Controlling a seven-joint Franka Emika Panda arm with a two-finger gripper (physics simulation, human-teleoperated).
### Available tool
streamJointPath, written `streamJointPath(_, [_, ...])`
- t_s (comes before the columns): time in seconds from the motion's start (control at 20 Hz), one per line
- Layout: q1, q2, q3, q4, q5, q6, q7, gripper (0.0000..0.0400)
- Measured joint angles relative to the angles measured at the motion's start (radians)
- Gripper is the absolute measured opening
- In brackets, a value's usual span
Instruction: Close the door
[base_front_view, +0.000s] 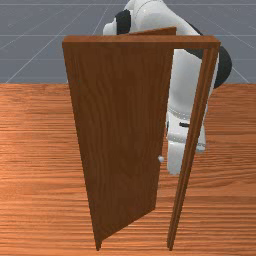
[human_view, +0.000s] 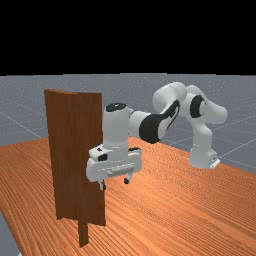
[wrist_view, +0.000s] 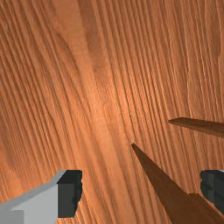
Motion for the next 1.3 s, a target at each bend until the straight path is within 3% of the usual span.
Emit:
streamJointPath(0.05, [-0.002, -0.033, -0.001, -0.057, 0.014, 0.027, 0.044, 0.04])
streamJointPath(0.2, [-0.032, -0.116, 0.04, -0.209, 0.002, 0.114, -0.276, 0.04])
streamJointPath(0.25, [-0.035, -0.127, 0.042, -0.228, 0.005, 0.122, -0.281, 0.04])
streamJointPath(0.3, [-0.107, -0.207, 0.13, -0.388, 0.087, 0.207, -0.491, 0.04])
streamJointPath(0.35, [-0.115, -0.296, 0.133, -0.546, 0.099, 0.271, -0.497, 0.04])
streamJointPath(0.4, [-0.049, -0.39, 0.058, -0.693, 0.015, 0.322, -0.314, 0.04])
streamJointPath(0.5, [-0.041, -0.58, 0.063, -0.999, 0.02, 0.439, -0.266, 0.04])
streamJointPath(0.6, [-0.036, -0.696, 0.073, -1.172, 0.023, 0.499, -0.258, 0.04])
streamJointPath(0.65, [-0.039, -0.749, 0.083, -1.27, -0.001, 0.616, -0.329, 0.04])
streamJointPath(0.7, [-0.039, -0.767, 0.086, -1.294, 0.003, 0.615, -0.33, 0.04])
streamJointPath(0.75, [-0.038, -0.759, 0.088, -1.265, 0.022, 0.539, -0.318, 0.04])
streamJointPath(0.8, [-0.027, -0.758, 0.079, -1.259, -0.025, 0.526, -0.307, 0.04])
streamJointPath(0.95, [-0.011, -0.73, 0.059, -1.215, -0.083, 0.494, -0.274, 0.04])
streamJointPath(1.0, [-0.036, -0.742, 0.064, -1.238, 0.007, 0.525, -0.263, 0.04])
streamJointPath(1.1, [-0.064, -0.75, 0.059, -1.249, 0.011, 0.529, -0.331, 0.04])
streamJointPath(1.2, [-0.082, -0.731, 0.062, -1.209, 0.017, 0.468, -0.394, 0.04])
streamJointPath(1.3, [-0.093, -0.739, 0.088, -1.23, 0.003, 0.516, -0.532, 0.04])
